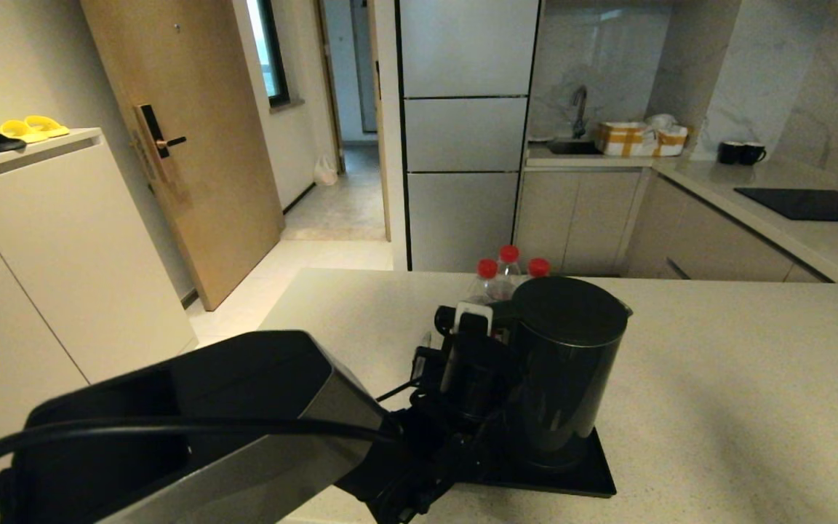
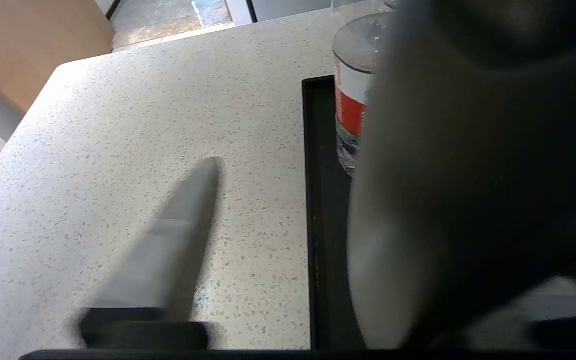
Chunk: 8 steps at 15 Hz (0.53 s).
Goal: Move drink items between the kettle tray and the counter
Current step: Pick up the kettle
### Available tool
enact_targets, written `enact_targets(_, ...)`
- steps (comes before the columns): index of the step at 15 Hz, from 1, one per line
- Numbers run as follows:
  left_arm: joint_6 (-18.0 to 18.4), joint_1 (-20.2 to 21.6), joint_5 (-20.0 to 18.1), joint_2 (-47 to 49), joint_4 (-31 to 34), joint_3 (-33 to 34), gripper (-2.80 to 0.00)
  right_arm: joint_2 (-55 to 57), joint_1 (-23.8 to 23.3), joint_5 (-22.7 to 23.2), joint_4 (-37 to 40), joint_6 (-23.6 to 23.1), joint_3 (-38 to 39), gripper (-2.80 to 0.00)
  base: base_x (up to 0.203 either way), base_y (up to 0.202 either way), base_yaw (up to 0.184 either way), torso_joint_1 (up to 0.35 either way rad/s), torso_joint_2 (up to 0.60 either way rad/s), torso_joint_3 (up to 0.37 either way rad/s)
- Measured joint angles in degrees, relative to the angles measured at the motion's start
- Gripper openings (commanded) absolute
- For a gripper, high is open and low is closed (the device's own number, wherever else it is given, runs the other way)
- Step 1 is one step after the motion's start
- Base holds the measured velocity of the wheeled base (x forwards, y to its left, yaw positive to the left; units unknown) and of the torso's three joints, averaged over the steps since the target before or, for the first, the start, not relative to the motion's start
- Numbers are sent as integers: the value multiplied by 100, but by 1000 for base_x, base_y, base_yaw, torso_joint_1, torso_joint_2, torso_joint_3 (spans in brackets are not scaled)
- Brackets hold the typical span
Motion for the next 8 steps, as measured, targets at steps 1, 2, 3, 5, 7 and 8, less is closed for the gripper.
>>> enact_targets(1,-13,5,-1,-13,-43,10,-280,0,0,1,0,-1,0,-280,0,0,0,0,0,0)
enact_targets(2,-22,27,-1,-31,-107,14,-280,0,0,-2,0,-1,0,-280,0,0,0,0,0,0)
enact_targets(3,-24,29,-1,-44,-108,24,-280,0,0,-2,-1,-1,0,-280,0,0,0,0,0,0)
enact_targets(5,-24,35,-10,-55,-155,43,-280,0,6,-2,0,-1,0,-280,0,0,0,0,0,0)
enact_targets(7,-18,51,-4,-88,-301,93,-280,0,6,-4,-1,-1,0,-280,0,0,0,0,0,0)
enact_targets(8,-11,51,-6,-106,-304,96,-280,0,1,-2,-2,-1,0,-280,0,0,0,0,0,0)
